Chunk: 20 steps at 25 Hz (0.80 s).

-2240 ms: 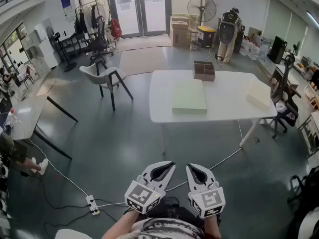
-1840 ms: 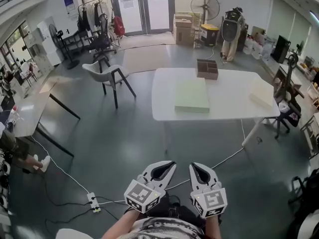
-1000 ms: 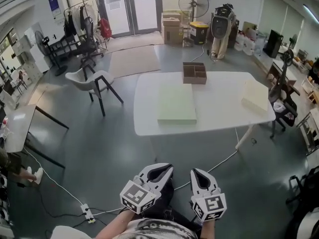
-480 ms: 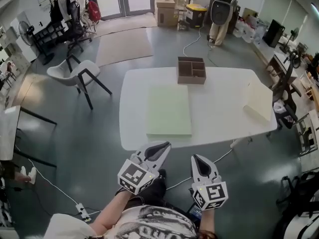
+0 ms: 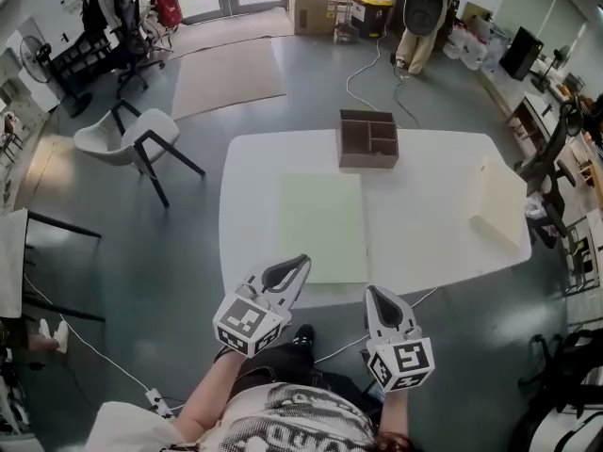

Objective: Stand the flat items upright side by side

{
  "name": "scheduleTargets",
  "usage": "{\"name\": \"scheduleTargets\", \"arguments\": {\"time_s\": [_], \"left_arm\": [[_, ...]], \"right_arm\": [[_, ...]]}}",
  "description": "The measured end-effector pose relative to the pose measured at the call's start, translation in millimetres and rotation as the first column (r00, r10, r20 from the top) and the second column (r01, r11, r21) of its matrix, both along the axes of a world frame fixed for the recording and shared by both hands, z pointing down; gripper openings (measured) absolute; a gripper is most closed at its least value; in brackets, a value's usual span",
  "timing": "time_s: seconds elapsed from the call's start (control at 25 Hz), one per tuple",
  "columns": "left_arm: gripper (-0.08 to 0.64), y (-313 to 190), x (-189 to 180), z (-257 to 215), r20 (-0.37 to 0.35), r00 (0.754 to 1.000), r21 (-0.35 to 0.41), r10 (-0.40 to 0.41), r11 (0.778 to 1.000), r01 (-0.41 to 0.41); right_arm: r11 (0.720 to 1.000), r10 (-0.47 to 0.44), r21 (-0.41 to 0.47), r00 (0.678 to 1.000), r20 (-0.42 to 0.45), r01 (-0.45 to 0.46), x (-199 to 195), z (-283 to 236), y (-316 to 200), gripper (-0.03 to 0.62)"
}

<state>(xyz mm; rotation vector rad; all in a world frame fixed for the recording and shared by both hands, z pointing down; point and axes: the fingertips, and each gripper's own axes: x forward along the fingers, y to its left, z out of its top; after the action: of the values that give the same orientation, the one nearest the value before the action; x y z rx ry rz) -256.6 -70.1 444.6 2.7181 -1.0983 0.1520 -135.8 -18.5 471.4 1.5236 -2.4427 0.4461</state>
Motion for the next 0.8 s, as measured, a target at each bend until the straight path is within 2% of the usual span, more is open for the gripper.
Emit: {"name": "scheduleTargets", "arguments": {"time_s": [0.32,0.56,0.64,0.72,0.8], "left_arm": [[0.021,-19,-13,14,0.001,1.0,-0.058,-0.031,0.998,0.031],[0.023,-27,-26,30,-0.001,0.996,-0.106,-0.086,0.991,0.086],[0.027,-32,-33,39,0.021,0.993,-0.121,-0.115,0.986,0.117],[0.047,-38,-38,53,0.043,0.99,-0.147,-0.135,0.979,0.14],[0.119,-45,-40,65,0.066,0.988,-0.174,-0.139,0.973,0.149]], "right_arm": [[0.999,0.01,-0.036,1.0,-0.008,-0.01,-1,10,-18,0.0],[0.993,0.005,-0.116,0.999,0.048,0.0,9,38,-34,0.035],[0.987,-0.005,-0.162,0.997,0.074,0.016,13,55,-44,0.075],[0.974,-0.011,-0.223,0.995,0.097,0.033,18,79,-52,0.149],[0.959,-0.011,-0.281,0.994,0.105,0.04,25,103,-59,0.207]]}}
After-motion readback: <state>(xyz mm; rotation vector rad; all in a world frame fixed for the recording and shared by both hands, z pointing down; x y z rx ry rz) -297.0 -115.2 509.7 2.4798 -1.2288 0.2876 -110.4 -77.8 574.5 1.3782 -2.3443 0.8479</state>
